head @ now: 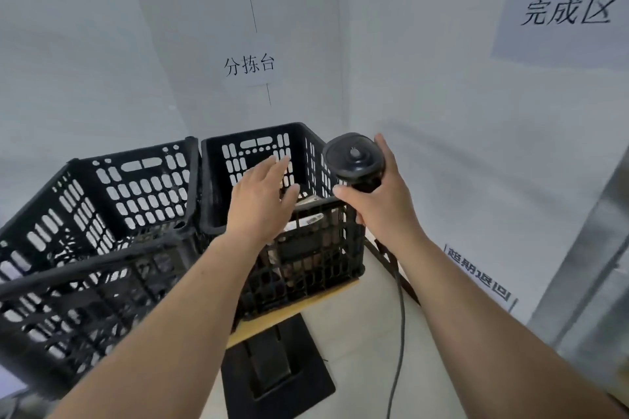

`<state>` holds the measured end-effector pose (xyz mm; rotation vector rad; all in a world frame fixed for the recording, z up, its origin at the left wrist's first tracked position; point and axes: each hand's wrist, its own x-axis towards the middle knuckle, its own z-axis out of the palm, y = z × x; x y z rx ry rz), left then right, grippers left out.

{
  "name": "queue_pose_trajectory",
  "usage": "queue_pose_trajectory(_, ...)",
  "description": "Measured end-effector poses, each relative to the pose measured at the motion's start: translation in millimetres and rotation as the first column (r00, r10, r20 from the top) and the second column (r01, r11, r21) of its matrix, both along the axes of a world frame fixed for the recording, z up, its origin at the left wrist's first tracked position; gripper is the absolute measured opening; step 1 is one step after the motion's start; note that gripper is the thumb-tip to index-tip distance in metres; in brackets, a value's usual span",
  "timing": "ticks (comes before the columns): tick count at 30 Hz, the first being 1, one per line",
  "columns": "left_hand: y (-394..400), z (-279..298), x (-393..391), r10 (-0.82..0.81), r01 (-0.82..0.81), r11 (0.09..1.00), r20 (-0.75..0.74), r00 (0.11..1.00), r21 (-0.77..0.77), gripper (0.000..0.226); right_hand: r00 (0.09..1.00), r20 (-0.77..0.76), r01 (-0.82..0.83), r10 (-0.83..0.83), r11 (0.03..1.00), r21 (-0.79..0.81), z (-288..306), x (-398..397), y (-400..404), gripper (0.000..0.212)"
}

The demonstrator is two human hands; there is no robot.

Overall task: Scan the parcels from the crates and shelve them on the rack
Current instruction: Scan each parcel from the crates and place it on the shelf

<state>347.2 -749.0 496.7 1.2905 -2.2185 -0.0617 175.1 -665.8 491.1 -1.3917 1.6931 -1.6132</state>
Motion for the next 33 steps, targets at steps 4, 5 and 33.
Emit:
queue_pose_trajectory(4,-58.5,2.3,-2.0,-0.022,0.014,0.997,0.099,0.995,0.073,0.057,1.000,0.010,0.011,-0.011,1.000,0.007,-4.0,-2.9,-45.0,0.103)
queue_pose_trajectory(5,-71.5,1.2,-3.6,-0.028,0.014,0.994,0.127,0.992,0.105,0.058,1.000,0.016,0.015,-0.015,1.000,0.017,-4.9,-2.6,-55.6,0.103)
queue_pose_trajectory(33,-199.7,-79.2,-63.9,-0.430,0.014,0.691,0.395,0.812,0.723,0.111,0.993,0.104,-0.060,0.046,0.989,0.137,-3.9,-47.8,-195.3,0.097)
